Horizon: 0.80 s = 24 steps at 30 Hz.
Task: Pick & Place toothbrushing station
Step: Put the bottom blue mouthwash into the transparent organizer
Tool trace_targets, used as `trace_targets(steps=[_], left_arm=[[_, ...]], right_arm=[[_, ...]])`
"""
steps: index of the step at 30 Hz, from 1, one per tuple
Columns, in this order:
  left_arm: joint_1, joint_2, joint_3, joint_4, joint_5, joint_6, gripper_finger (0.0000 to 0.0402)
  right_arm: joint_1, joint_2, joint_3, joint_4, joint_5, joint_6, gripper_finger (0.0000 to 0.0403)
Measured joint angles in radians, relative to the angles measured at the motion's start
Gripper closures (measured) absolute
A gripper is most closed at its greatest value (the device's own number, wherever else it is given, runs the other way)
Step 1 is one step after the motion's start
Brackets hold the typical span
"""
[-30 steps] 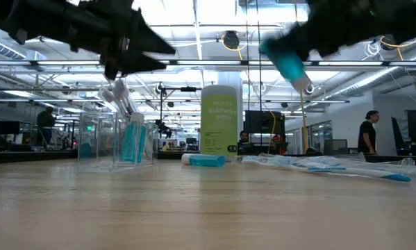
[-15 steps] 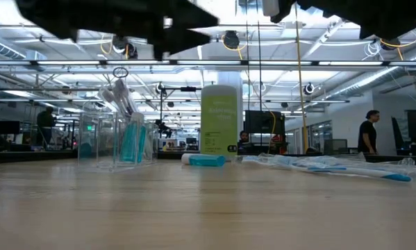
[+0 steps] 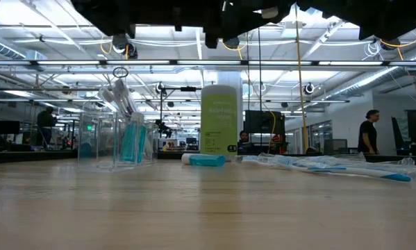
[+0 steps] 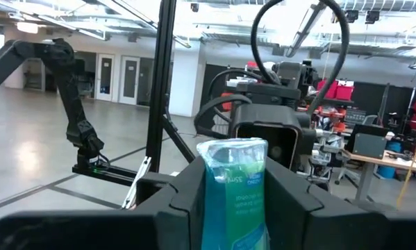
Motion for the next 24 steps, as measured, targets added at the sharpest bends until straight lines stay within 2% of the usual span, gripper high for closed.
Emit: trace_targets(steps=[8,11,16,20,24], left_arm=[[0.017,0.003,0.005,-0.020,0.005,-0.036,0.0170],[0.016,0.002,0.005,-0.028,0.006,-0.043,0.0210],[0.016,0.001,0.005,-0.044,0.015,-0.036,0.0303],[0.014,-0.019,0.005,-0.117,0.014,-0.037,0.0303],[0.006,-0.088,0.007,-0.305,-0.042,-0.046,0.0303]], right_arm=[[0.000,0.000,0.000,0.008,0.004,-0.007,0.0302],[-0.001,0.000,0.000,0.006,0.007,-0.008,0.0302],[-0.002,0.000,0.000,-0.005,0.017,0.001,0.0293],[-0.002,0.000,0.000,-0.032,0.016,0.003,0.0284],[-0.001,-0.032,0.000,-0.120,0.072,0.014,0.0267]])
